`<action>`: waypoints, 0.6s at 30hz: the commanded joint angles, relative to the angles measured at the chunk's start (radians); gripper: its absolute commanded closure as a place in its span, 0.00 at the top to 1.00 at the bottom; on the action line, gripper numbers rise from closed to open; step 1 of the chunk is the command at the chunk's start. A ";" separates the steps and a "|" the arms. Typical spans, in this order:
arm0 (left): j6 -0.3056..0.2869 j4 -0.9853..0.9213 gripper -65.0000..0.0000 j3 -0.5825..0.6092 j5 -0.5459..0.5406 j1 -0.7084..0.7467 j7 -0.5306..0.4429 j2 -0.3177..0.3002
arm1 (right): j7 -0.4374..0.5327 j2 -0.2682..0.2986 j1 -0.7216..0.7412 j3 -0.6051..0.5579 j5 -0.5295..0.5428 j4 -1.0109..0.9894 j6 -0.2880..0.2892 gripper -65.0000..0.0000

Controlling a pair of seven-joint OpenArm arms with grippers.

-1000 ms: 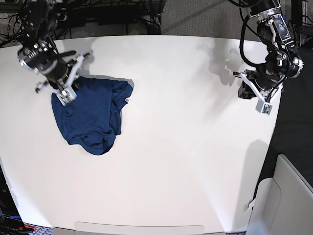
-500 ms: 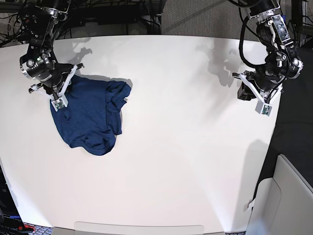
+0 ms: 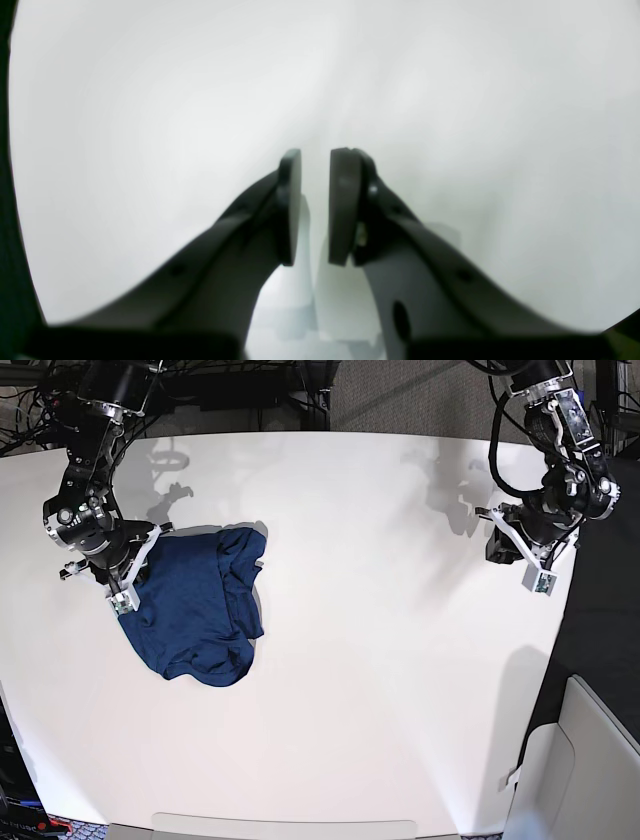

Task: Fold the T-shirt properly
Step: 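Release the shirt and lift the right gripper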

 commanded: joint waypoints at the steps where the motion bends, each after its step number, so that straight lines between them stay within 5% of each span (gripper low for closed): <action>1: -0.001 0.019 0.15 -0.006 -0.011 -0.005 -0.018 -0.013 | 0.019 0.009 0.008 0.000 0.012 0.022 -0.001 0.09; 9: -0.001 0.041 0.15 -0.008 -0.013 0.032 -0.018 -0.013 | 0.019 -0.003 -0.096 0.005 0.062 0.157 -0.001 0.09; 18: -0.001 0.263 0.15 -0.009 -0.014 0.216 -0.022 -0.012 | 0.019 0.032 -0.326 0.157 0.403 0.301 -0.001 0.09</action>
